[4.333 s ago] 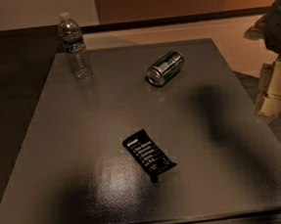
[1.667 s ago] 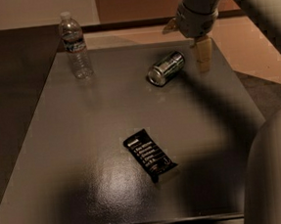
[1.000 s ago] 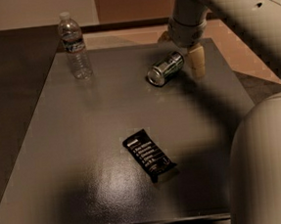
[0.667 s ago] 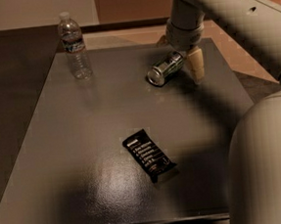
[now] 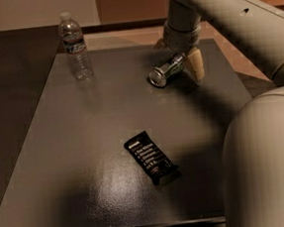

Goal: Place green can upright

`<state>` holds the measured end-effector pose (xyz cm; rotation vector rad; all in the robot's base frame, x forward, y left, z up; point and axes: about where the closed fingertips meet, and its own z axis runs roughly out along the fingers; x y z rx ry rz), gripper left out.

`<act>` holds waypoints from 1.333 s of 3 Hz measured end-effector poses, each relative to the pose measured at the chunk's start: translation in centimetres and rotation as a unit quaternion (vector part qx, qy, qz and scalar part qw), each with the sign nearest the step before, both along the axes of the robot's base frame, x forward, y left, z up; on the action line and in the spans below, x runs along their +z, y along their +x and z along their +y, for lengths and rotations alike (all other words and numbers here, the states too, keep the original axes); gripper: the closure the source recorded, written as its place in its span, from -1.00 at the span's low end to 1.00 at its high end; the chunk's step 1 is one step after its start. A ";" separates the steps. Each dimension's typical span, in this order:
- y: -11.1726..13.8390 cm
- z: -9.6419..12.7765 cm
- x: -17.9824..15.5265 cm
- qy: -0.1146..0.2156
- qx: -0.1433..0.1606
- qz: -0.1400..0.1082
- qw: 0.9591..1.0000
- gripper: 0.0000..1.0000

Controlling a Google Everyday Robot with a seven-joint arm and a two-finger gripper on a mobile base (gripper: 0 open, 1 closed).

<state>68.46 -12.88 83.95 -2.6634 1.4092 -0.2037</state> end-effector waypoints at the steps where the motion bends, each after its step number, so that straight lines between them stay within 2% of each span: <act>1: -0.3 0.5 0.5 0.007 0.020 0.004 1.000 -0.55; 3: -1.1 1.2 1.6 0.019 0.044 0.003 0.999 0.38; 4: -1.7 1.0 2.7 0.021 0.054 -0.033 0.998 0.86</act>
Offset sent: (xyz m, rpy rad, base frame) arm -0.0180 0.0087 0.0240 0.0388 0.0322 0.0961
